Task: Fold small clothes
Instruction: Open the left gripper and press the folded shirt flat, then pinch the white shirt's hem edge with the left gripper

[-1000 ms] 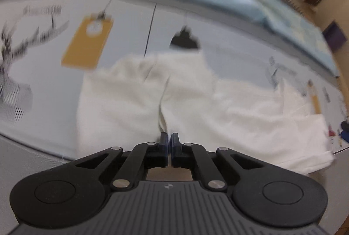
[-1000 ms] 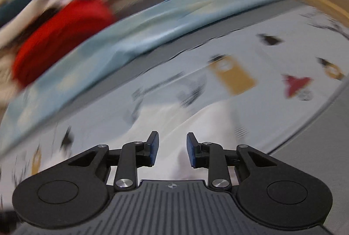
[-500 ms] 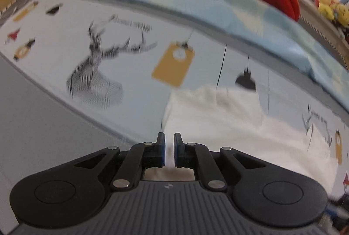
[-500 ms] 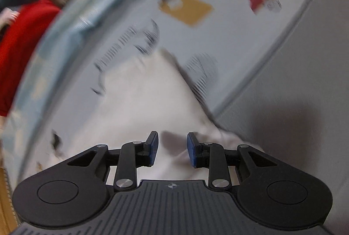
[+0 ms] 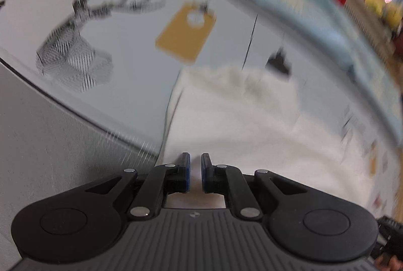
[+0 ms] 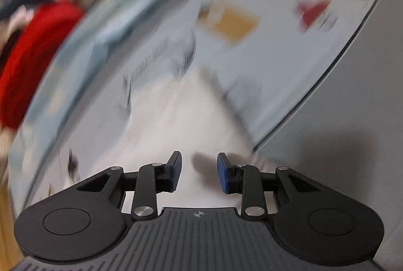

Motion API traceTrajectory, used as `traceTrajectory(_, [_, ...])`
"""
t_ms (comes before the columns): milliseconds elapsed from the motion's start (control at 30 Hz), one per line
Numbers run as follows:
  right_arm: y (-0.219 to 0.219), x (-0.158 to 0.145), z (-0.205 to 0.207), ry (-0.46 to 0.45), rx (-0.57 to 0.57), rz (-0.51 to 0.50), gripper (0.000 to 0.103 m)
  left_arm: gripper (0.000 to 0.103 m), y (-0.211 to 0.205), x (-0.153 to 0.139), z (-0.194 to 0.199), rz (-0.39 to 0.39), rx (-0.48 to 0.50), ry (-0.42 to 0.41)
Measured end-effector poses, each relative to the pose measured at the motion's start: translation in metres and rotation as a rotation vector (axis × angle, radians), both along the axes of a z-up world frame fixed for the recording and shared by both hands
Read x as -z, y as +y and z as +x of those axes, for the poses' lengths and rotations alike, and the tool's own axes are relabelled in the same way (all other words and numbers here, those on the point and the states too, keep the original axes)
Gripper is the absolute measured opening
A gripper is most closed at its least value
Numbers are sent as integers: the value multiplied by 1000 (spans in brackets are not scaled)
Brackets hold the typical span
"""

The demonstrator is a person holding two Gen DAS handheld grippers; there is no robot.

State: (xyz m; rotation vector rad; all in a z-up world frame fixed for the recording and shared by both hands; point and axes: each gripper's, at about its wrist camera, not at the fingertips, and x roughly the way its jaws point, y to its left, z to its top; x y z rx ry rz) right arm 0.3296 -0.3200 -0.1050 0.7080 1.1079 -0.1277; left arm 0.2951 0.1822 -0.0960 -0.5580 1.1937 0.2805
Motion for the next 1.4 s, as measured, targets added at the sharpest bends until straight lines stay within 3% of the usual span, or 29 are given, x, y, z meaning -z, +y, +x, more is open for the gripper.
traceTrajectory(100, [-11, 18, -3, 106, 96, -65, 29, 9, -3, 9, -2, -3, 35, 29])
traceTrajectory(167, [-17, 11, -4, 87, 137, -56, 29, 10, -3, -5, -5, -3, 37, -18])
traceTrajectory(233, [-13, -5, -5, 3, 126, -97, 33, 15, -6, -18, -7, 14, 69, -78])
traceTrajectory(267, [-11, -9, -4, -33, 92, -97, 34, 20, -9, -18, -8, 36, 91, -81])
traceTrajectory(333, [-13, 2, -4, 19, 48, -46, 37, 30, -16, -5, -8, 67, 140, -14])
traceTrajectory(367, [-18, 12, -5, 88, 67, -48, 35, 30, -19, 6, -9, 66, 179, 29])
traceTrajectory(400, [-24, 18, -8, 125, 103, -56, 21, 30, -24, 12, -13, 63, 222, 51])
traceTrajectory(433, [-30, 19, -12, 126, 135, -64, 16, 30, -27, 12, -16, 78, 251, 56])
traceTrajectory(467, [-32, 11, -14, 138, 157, -129, 20, 30, -31, 6, -20, 109, 265, 43])
traceTrajectory(533, [-37, -17, -24, 62, 195, -219, 23, 30, -38, -21, -32, 180, 288, -43])
traceTrajectory(633, [-44, -63, -43, -91, 197, -213, 23, 30, -47, -65, -62, 244, 323, -186])
traceTrajectory(800, [-51, -125, -97, -244, 107, -214, 29, 30, -52, -128, -130, 293, 337, -288])
traceTrajectory(933, [-59, -155, -153, -346, -15, -171, 35, 30, -56, -154, -195, 270, 334, -347])
traceTrajectory(1033, [-69, -163, -205, -391, -61, -205, 45, 30, -62, -152, -251, 258, 346, -348])
traceTrajectory(1167, [-77, -128, -263, -336, -75, -222, 47, 30, -72, -115, -308, 244, 389, -378])
traceTrajectory(1267, [-77, -88, -297, -283, -73, -249, 46, 14, -71, -72, -326, 223, 386, -271])
traceTrajectory(1333, [-79, -73, -305, -249, -72, -174, 44, 14, -66, -60, -331, 200, 386, -264])
traceTrajectory(1400, [-75, -68, -305, -236, -126, -203, 43, 14, -58, -48, -332, 190, 366, -231])
